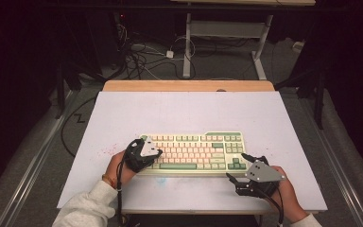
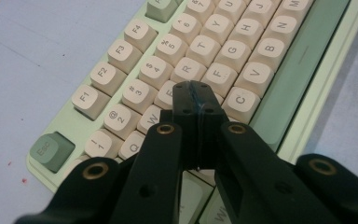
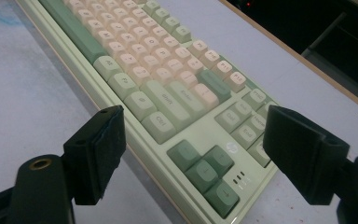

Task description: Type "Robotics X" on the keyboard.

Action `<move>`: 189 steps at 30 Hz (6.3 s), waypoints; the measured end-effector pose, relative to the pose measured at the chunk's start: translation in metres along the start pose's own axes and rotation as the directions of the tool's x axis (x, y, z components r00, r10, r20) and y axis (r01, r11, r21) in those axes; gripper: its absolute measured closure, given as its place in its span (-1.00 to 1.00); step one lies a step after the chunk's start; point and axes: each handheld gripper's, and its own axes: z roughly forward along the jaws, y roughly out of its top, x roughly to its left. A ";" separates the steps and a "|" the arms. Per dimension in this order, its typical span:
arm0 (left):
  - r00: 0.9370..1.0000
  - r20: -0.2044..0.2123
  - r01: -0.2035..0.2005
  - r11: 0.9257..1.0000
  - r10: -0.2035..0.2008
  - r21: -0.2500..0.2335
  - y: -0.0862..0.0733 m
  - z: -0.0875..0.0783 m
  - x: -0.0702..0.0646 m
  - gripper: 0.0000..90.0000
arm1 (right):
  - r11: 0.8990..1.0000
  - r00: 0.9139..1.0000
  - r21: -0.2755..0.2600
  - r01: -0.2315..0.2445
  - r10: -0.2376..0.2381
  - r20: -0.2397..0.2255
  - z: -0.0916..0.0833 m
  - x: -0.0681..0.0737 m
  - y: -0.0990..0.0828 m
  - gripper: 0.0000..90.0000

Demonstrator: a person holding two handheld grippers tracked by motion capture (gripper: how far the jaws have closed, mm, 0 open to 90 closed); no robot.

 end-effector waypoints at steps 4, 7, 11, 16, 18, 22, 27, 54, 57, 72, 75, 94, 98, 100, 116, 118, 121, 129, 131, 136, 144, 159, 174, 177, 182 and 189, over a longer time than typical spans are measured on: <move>1.000 0.003 0.002 1.000 -0.002 0.001 0.000 0.000 0.000 0.95 | 1.000 1.000 0.000 0.001 -0.001 -0.001 0.000 0.000 0.000 -0.51; 1.000 0.002 0.000 1.000 0.000 0.003 0.000 0.000 0.000 0.95 | 1.000 1.000 0.003 0.005 -0.005 -0.003 0.000 0.000 0.000 -0.51; 1.000 -0.001 0.001 1.000 -0.001 0.003 0.000 0.000 0.000 0.95 | 1.000 1.000 0.002 0.007 -0.007 -0.002 0.000 0.001 0.000 -0.51; 1.000 0.002 0.005 1.000 -0.005 0.006 -0.001 0.002 0.001 0.95 | 1.000 1.000 0.003 0.011 -0.011 -0.003 0.000 0.001 0.000 -0.51; 1.000 0.003 0.019 1.000 -0.019 0.001 -0.004 0.006 0.001 0.95 | 1.000 1.000 0.007 0.013 -0.013 -0.005 0.000 0.001 0.000 -0.51; 0.999 0.006 0.034 0.999 -0.034 0.005 -0.004 0.006 0.003 0.95 | 1.000 1.000 0.008 0.015 -0.014 -0.006 0.000 0.001 0.000 -0.51; 1.000 -0.005 0.018 1.000 -0.018 -0.005 -0.002 0.002 0.000 0.95 | 1.000 1.000 0.006 0.010 -0.010 0.001 0.000 0.000 0.000 -0.51; 1.000 -0.015 0.009 0.996 -0.010 -0.086 0.005 -0.020 -0.003 0.94 | 1.000 1.000 0.002 0.010 -0.010 0.002 -0.002 0.000 0.000 -0.51; 1.000 -0.010 0.002 0.996 -0.003 -0.091 0.006 -0.021 -0.005 0.94 | 1.000 1.000 0.005 0.008 -0.008 0.003 -0.001 -0.001 0.000 -0.51; 1.000 0.020 -0.021 0.994 0.023 -0.110 0.009 -0.026 -0.012 0.94 | 1.000 1.000 0.006 0.012 -0.012 0.003 -0.001 -0.002 -0.001 -0.51; 0.999 0.027 -0.029 0.994 0.033 -0.109 0.010 -0.026 -0.015 0.94 | 1.000 1.000 0.006 0.012 -0.012 0.004 -0.001 -0.002 -0.001 -0.51; 0.995 0.087 -0.047 0.993 0.056 -0.105 0.010 -0.021 -0.021 0.94 | 1.000 1.000 0.016 0.006 -0.006 0.006 0.002 -0.004 0.000 -0.51; 0.993 0.100 -0.057 0.994 0.066 -0.095 0.009 -0.020 -0.025 0.94 | 1.000 1.000 0.017 0.007 -0.007 0.001 0.004 -0.003 0.001 -0.51; 0.992 0.104 -0.060 0.994 0.069 -0.091 0.008 -0.020 -0.027 0.94 | 1.000 1.000 0.016 0.011 -0.011 -0.001 0.004 -0.003 0.001 -0.51; 0.990 0.120 -0.073 0.996 0.079 -0.060 0.006 -0.012 -0.033 0.94 | 1.000 1.000 0.017 0.010 -0.010 -0.013 0.007 -0.002 0.004 -0.51; 0.989 0.122 -0.077 0.996 0.082 -0.052 0.005 -0.010 -0.033 0.94 | 1.000 1.000 0.015 0.011 -0.011 -0.016 0.008 -0.002 0.004 -0.51; 0.989 0.121 -0.083 0.996 0.088 -0.043 0.005 -0.009 -0.033 0.94 | 1.000 1.000 0.017 0.013 -0.013 -0.016 0.008 -0.002 0.004 -0.51; 0.988 0.123 -0.095 0.995 0.098 -0.031 0.006 -0.006 -0.034 0.94 | 1.000 1.000 0.019 0.013 -0.013 -0.013 0.007 -0.003 0.003 -0.51; 0.988 0.124 -0.094 0.995 0.096 -0.028 0.005 -0.005 -0.035 0.94 | 1.000 1.000 0.020 0.013 -0.012 -0.012 0.007 -0.003 0.003 -0.51; 0.987 0.122 -0.099 0.995 0.101 -0.023 0.006 -0.003 -0.034 0.94 | 1.000 1.000 0.021 0.013 -0.013 -0.012 0.006 -0.002 0.002 -0.51; 0.987 0.125 -0.102 0.995 0.104 -0.021 0.006 -0.001 -0.034 0.94 | 1.000 1.000 0.022 0.014 -0.014 -0.006 0.005 -0.003 0.001 -0.51; 0.987 0.126 -0.103 0.995 0.102 -0.001 0.007 0.002 -0.035 0.95 | 0.999 1.000 0.029 0.016 -0.016 -0.014 0.007 -0.002 0.001 -0.51; 0.992 0.074 -0.098 0.990 0.106 -0.103 0.017 -0.025 -0.035 0.95 | 1.000 1.000 0.009 0.011 -0.012 0.006 0.001 -0.006 0.004 -0.51; 0.992 0.072 -0.097 0.989 0.105 -0.111 0.018 -0.027 -0.034 0.95 | 1.000 1.000 0.003 0.009 -0.009 0.008 0.000 -0.007 0.005 -0.51; 0.993 0.059 -0.093 0.989 0.100 -0.115 0.017 -0.028 -0.033 0.95 | 1.000 1.000 0.004 0.008 -0.008 0.012 0.000 -0.007 0.004 -0.51; 0.995 0.043 -0.086 0.988 0.092 -0.129 0.018 -0.032 -0.030 0.95 | 1.000 1.000 -0.001 0.006 -0.006 0.015 -0.002 -0.009 0.003 -0.51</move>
